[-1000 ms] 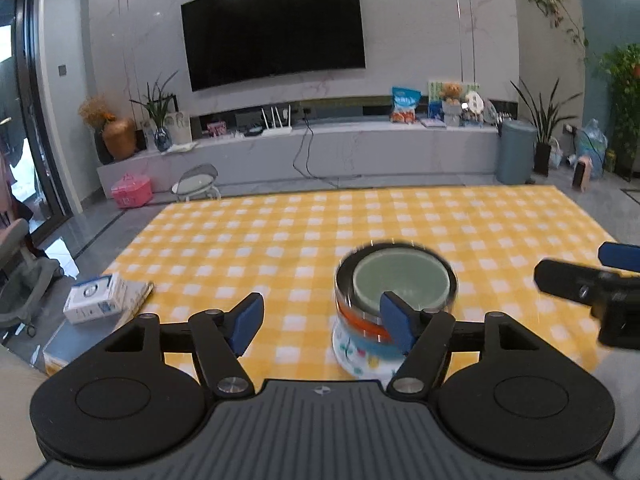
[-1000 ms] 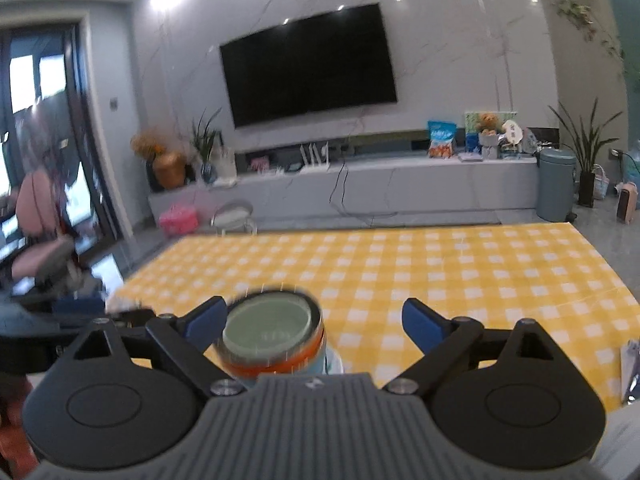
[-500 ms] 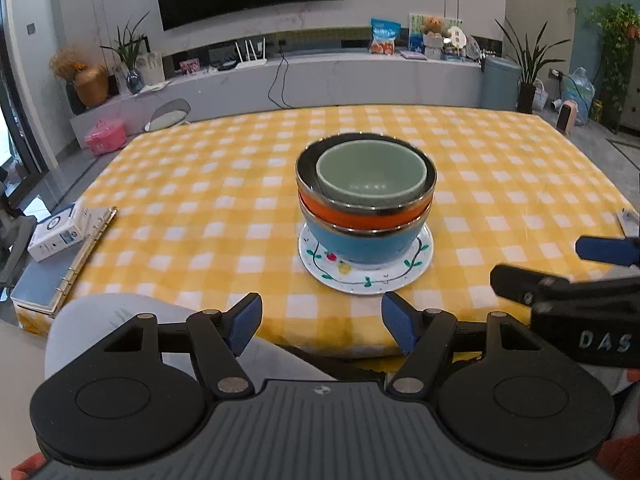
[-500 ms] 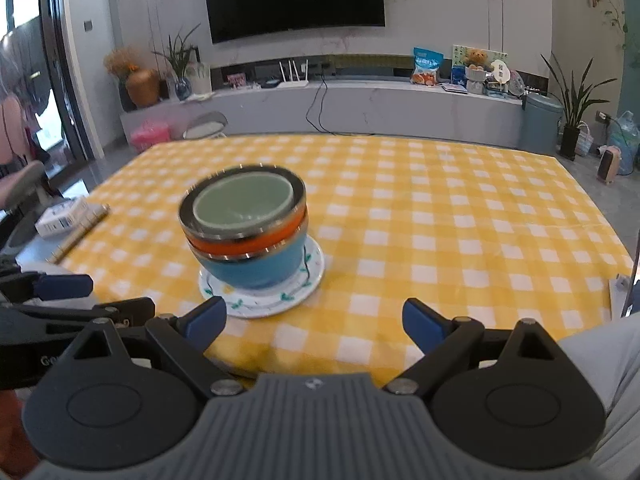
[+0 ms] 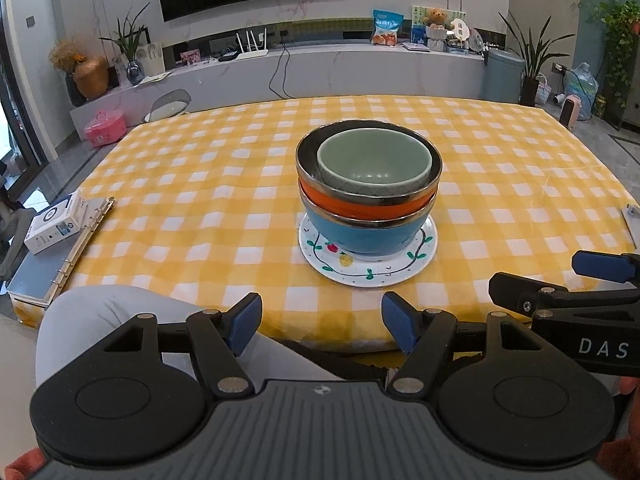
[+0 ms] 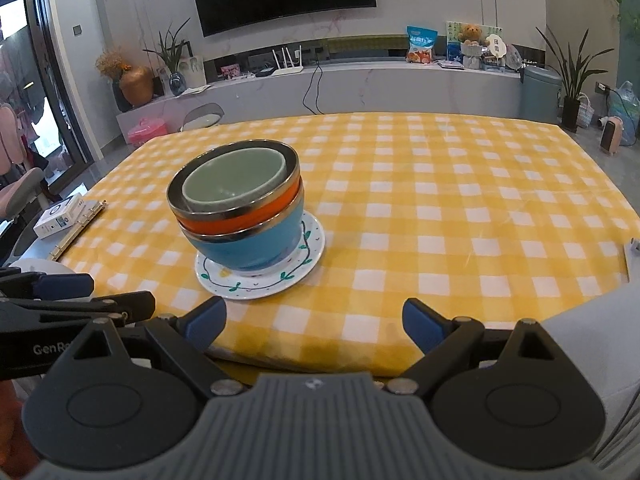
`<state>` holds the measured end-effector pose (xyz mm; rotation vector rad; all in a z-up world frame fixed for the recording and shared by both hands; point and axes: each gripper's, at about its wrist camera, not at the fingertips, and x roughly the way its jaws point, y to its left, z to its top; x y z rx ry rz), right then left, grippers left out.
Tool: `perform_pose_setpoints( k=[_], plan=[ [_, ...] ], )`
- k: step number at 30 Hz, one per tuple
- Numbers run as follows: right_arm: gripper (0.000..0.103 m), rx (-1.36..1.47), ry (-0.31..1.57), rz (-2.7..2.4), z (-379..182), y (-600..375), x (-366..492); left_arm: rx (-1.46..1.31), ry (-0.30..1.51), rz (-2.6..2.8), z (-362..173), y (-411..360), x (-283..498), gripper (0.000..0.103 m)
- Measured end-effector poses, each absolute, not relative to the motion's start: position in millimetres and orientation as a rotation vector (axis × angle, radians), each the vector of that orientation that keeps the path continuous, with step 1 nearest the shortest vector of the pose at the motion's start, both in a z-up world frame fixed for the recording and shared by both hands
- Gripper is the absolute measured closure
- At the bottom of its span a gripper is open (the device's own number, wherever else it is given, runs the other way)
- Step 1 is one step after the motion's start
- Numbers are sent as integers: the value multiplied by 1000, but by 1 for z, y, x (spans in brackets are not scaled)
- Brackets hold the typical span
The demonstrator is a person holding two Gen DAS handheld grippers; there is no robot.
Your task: Organize plates and bowls
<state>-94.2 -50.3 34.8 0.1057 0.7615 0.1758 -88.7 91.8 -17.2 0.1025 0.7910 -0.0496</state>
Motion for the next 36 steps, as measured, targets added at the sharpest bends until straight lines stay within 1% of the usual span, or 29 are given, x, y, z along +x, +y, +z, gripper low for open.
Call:
perform_pose_setpoints(
  k=[9,36],
  plan=[
    [10,113,735,174,37,-53,-97,104,792,-45,-15,91,-89,23],
    [8,109,748,177,33,-50,-95,106,794,-46,-16,92,-89,23]
  ],
)
